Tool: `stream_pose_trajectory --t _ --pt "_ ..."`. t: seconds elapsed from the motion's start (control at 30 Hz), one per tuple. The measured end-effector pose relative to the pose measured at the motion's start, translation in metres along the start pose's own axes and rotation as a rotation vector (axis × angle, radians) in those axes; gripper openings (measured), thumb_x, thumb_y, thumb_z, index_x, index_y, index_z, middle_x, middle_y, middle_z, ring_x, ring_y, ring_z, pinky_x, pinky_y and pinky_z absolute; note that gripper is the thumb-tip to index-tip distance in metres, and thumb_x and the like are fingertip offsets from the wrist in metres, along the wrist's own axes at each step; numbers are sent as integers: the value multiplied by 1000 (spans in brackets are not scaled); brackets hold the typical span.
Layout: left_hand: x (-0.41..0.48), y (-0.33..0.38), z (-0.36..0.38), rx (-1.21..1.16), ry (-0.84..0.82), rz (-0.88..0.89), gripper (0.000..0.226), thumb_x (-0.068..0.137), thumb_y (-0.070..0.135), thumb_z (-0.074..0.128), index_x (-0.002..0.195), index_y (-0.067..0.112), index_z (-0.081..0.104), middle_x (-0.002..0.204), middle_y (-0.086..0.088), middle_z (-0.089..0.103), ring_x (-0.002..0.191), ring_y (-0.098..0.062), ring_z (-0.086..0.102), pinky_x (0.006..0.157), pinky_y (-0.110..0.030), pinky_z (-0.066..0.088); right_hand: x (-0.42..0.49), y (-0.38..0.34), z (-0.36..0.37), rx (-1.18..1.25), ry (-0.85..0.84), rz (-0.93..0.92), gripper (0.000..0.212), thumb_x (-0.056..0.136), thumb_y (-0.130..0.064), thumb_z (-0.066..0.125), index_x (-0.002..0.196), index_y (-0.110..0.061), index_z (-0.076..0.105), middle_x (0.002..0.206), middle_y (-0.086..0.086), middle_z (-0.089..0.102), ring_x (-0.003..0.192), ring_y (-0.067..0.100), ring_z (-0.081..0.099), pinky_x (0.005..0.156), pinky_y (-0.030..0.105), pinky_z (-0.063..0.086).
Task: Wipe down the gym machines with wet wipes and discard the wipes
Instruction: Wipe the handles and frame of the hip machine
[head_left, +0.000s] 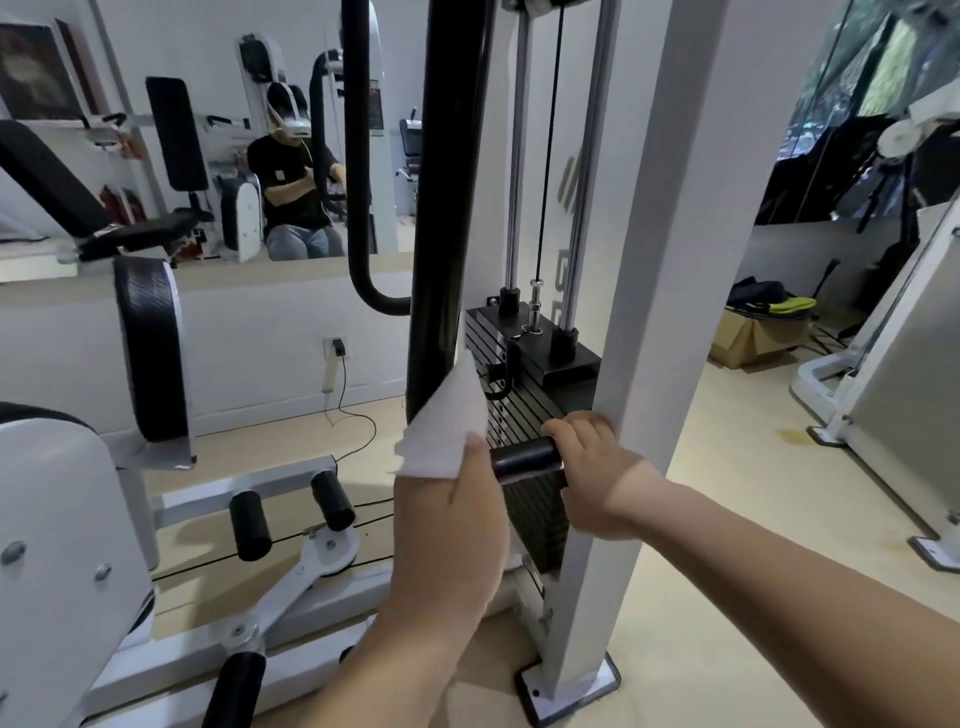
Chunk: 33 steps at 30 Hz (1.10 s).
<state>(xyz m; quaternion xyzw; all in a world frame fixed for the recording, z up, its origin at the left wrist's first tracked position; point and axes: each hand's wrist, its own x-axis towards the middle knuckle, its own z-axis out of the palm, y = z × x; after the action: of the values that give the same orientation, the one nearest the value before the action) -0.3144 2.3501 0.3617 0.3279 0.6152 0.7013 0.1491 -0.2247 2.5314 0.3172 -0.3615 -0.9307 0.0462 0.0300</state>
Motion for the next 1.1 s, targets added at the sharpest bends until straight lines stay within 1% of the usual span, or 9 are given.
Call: stream_pose_trajectory --t 0.07,0.1,0.2,0.3,0.47,0.67,0.83,0.97,1.1 --pt "17 2 2 510 -13 544 22 96 15 39 90 7 58 77 7 61 71 -4 62 74 -2 44 -11 1 -8 -34 135 -114 71 87 -15 59 153 -15 33 153 8 36 141 29 33 106 45 50" --pt "23 -4 7 807 -120 705 34 91 17 42 115 2 61 112 -6 67 108 -15 64 100 -14 45 -18 4 -10 -59 317 -193 60 85 -14 57 144 -10 46 143 12 46 130 34 45 93 49 55" --pt "38 -45 28 1302 -494 486 77 92 26 50 159 10 17 164 -12 22 150 -30 20 125 -46 15 -40 15 4 26 884 -55 39 87 -25 57 121 -9 50 118 15 51 106 35 49 88 45 52" --pt "31 -68 50 1524 -489 457 80 89 35 48 155 6 13 144 -15 38 126 -36 38 116 -52 22 -36 28 7 375 772 407 94 85 -54 73 151 -11 22 148 11 26 137 33 28 116 50 31" --pt "60 -62 82 1478 -442 417 37 94 37 41 124 17 47 111 -4 58 96 -27 57 80 -44 41 12 44 -6 1027 598 584 130 65 -61 89 156 -30 2 158 1 20 147 31 23 121 54 29" --pt "100 -35 107 1415 -773 182 40 101 28 29 125 13 58 106 -7 59 98 -33 59 82 -44 49 24 46 9 997 673 575 127 58 -58 85 152 -28 6 145 -2 24 140 23 26 119 50 32" --pt "59 -59 87 1416 -566 377 61 93 29 46 151 20 30 126 -7 53 113 -31 53 93 -45 40 22 47 11 1002 690 537 116 71 -49 88 150 -36 3 147 -4 21 141 24 25 121 52 30" --pt "32 -77 51 1510 -560 590 90 92 34 49 160 17 -7 155 -17 15 135 -40 23 118 -52 14 24 49 14 993 695 526 114 65 -58 81 146 -42 3 148 -4 19 142 26 25 119 54 31" --pt "41 -82 62 1609 -525 611 92 91 38 48 159 15 -9 147 -19 24 123 -40 33 105 -55 23 26 49 15 972 711 539 113 68 -55 83 145 -41 2 149 -4 18 143 26 24 120 54 29"
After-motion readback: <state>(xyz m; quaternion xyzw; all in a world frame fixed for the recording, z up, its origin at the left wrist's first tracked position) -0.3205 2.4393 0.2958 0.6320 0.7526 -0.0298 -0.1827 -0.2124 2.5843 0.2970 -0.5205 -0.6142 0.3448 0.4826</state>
